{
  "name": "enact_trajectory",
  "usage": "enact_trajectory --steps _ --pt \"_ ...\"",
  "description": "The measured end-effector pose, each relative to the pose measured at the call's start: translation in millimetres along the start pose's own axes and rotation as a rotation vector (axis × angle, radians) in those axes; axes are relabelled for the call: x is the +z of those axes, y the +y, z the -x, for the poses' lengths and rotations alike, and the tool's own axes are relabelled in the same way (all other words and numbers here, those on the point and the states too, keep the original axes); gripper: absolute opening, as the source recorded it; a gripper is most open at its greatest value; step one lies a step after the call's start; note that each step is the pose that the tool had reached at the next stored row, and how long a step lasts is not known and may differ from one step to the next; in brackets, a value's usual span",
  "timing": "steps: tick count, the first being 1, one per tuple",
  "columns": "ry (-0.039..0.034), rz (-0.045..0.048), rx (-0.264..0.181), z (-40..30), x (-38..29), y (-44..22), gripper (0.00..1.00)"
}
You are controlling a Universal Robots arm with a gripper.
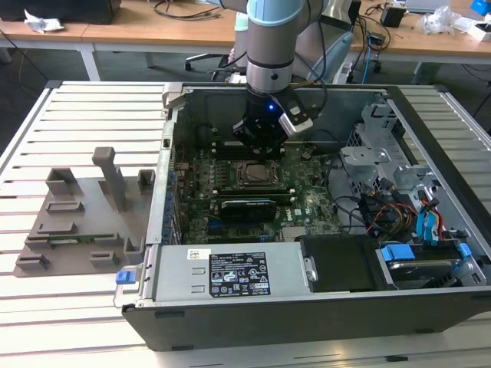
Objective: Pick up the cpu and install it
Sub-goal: 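Install the first cpu locking lever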
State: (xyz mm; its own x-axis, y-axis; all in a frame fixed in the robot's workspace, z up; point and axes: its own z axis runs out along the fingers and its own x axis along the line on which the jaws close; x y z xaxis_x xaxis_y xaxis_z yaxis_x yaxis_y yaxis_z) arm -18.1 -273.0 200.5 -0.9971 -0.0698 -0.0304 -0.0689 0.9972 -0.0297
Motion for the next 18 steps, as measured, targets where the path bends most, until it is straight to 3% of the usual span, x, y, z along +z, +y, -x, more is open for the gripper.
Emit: enact_trajectory --steps 3,6,8,11,12,14,18 --pt "-0.0025 0.0327 0.001 0.1 0.1 0.1 0.11" --pt "-0.0042 0.0361 0.001 0.2 -1.6 0.2 0.11" --pt "-0.0037 0.0248 0.001 0.1 -5.4 -0.4 0.11" --pt "-0.0024 -0.0131 -0.001 0.2 -10.3 -0.9 0.11" --pt "-0.0014 -0.0298 -0.001 0.1 -11.3 -1.3 0.11" --pt "-0.0005 -0.0470 -0.002 0.0 -11.9 -3.3 0.11" --pt "-0.0004 -0.0510 -0.002 -0.6 -11.8 -11.4 0.11"
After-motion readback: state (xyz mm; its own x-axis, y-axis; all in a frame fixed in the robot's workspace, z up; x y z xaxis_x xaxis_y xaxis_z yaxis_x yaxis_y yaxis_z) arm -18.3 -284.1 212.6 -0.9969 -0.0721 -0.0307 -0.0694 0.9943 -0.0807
